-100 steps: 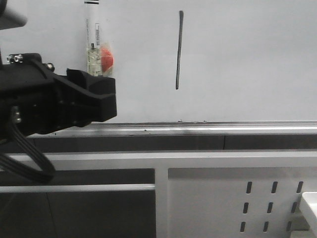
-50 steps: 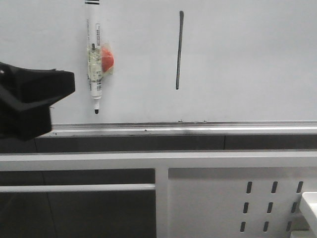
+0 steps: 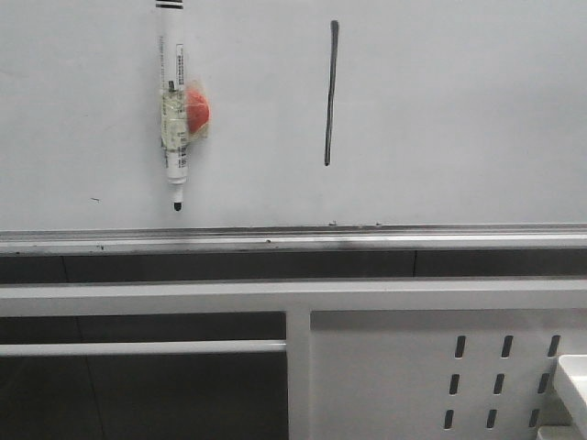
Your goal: Write number 1 on whiteboard
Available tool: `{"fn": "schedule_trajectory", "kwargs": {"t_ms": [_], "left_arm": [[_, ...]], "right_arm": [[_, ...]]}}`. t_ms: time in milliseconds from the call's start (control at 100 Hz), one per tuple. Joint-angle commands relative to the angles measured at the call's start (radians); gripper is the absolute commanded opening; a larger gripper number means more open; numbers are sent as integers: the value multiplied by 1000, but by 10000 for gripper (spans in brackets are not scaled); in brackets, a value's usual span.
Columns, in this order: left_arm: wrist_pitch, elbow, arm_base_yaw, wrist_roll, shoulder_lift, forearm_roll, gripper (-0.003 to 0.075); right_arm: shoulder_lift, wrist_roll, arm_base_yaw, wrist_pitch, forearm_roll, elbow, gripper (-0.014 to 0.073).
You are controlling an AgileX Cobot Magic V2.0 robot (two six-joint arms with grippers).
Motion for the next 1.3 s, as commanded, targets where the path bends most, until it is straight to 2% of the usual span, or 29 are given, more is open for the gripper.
{"fn": "schedule_trajectory", "kwargs": {"t_ms": [0, 170, 330, 440, 610, 710, 1290], "left_arm": [[41, -20, 1, 71, -70, 0, -20], [88, -26, 1, 203, -130, -25, -20], [226, -91, 1, 293, -166, -137, -20], [296, -145, 1, 469, -200, -186, -20], [308, -204, 1, 693, -255, -496, -20], [300, -215, 1, 839, -285, -529, -20], [240, -218, 1, 844, -300, -550, -20]], "right_arm": [[7, 0, 1, -83, 37, 52, -69], [9, 0, 1, -102, 42, 168, -69], [9, 0, 1, -130, 46, 187, -69], [9, 0, 1, -135, 46, 187, -69], [9, 0, 1, -135, 46, 187, -69], [9, 0, 1, -135, 46, 187, -69], [9, 0, 1, -135, 46, 187, -69]]}}
